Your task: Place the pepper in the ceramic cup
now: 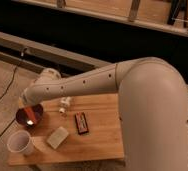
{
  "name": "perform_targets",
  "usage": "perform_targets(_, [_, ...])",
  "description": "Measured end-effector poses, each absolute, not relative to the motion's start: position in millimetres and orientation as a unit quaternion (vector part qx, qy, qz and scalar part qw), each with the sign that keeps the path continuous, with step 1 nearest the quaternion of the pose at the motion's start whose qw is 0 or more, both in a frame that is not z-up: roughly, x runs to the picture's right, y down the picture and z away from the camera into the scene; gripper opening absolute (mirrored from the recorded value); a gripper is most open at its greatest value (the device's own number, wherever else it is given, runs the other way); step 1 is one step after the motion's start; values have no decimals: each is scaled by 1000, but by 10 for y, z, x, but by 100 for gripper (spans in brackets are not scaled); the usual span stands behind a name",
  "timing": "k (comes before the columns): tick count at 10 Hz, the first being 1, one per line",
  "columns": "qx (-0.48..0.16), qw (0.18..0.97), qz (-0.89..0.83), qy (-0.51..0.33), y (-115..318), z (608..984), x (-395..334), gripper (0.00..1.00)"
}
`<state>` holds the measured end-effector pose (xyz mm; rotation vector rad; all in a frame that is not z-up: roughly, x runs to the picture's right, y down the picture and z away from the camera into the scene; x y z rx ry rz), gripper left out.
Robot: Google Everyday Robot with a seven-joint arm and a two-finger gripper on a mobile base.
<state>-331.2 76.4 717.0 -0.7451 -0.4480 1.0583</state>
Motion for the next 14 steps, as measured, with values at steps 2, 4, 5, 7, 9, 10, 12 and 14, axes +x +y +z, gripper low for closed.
perform_targets(2, [-360,769,480,-219,828,7223,-3295,0])
perform_targets(4, [-375,762,472,-239,798,7196,-3300,0])
perform_targets(5, [-376,763,466,-245,748,7175,-3306,0])
perform_targets(7, [-371,770,453,-256,608,7105,-3340,0])
perform_targets(9, [-370,774,442,-262,566,7040,-3368,0])
perform_targets(10, [-372,776,431,-271,552,6952,-3412,0])
perform_targets(12, [-377,776,420,-283,553,6838,-3446,0])
perform_targets(14, [-384,775,407,-294,587,6727,-3472,0])
